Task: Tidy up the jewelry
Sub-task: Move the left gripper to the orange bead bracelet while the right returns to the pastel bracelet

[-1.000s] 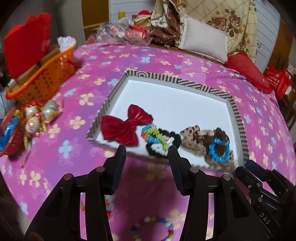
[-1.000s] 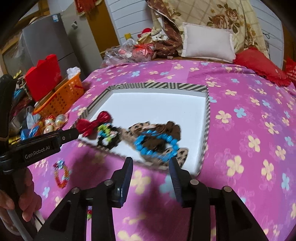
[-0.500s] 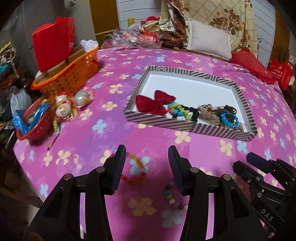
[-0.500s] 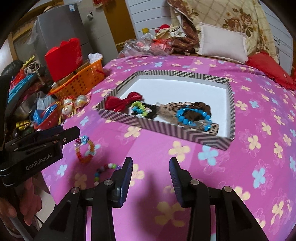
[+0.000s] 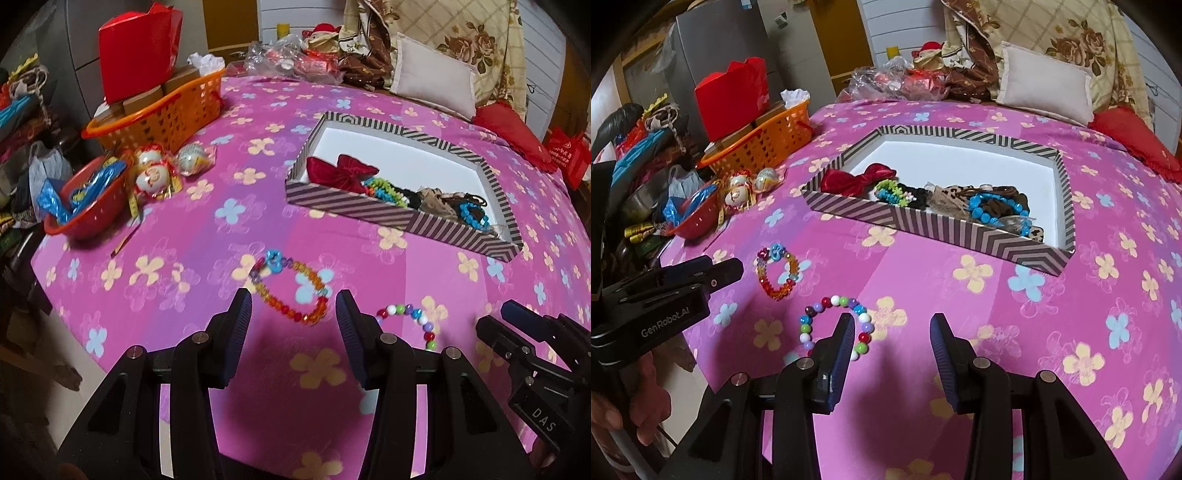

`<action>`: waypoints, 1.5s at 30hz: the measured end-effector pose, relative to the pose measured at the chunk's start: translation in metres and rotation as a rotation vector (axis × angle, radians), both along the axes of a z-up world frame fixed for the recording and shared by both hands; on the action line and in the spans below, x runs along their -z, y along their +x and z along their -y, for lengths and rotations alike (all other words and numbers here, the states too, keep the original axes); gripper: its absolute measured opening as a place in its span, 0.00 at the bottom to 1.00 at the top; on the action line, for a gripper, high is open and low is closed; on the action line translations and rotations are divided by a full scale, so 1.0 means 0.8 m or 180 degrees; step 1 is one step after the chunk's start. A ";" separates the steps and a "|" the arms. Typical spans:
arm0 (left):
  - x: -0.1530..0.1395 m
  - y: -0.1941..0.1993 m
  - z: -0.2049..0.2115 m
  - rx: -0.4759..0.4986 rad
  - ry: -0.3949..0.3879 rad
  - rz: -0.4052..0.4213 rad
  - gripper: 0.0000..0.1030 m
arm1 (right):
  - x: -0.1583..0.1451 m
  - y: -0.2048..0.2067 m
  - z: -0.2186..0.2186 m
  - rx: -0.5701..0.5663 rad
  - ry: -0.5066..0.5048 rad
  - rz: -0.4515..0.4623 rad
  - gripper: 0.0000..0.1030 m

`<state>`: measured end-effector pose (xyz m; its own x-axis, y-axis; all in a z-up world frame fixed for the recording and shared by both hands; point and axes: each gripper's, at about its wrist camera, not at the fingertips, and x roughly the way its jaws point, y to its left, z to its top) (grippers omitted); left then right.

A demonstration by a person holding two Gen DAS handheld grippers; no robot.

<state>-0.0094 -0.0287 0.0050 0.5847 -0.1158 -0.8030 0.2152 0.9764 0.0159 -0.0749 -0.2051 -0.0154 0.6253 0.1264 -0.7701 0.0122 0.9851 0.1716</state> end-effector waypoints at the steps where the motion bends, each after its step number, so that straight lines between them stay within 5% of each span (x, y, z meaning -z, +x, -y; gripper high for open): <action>1: 0.002 -0.001 -0.004 -0.0012 -0.0015 -0.0029 0.45 | 0.000 -0.001 -0.001 -0.0006 -0.0008 -0.0004 0.39; 22: 0.031 0.040 -0.082 -0.0469 -0.0722 -0.0801 0.46 | 0.028 0.009 -0.015 -0.0121 -0.0044 -0.0205 0.44; 29: 0.042 0.070 -0.094 -0.0746 -0.0919 -0.0877 0.46 | 0.037 0.013 -0.013 -0.0122 -0.0033 -0.0252 0.44; 45: 0.065 0.102 -0.064 -0.0542 -0.0731 -0.0923 0.53 | 0.048 0.032 -0.021 -0.0221 -0.0120 -0.0261 0.51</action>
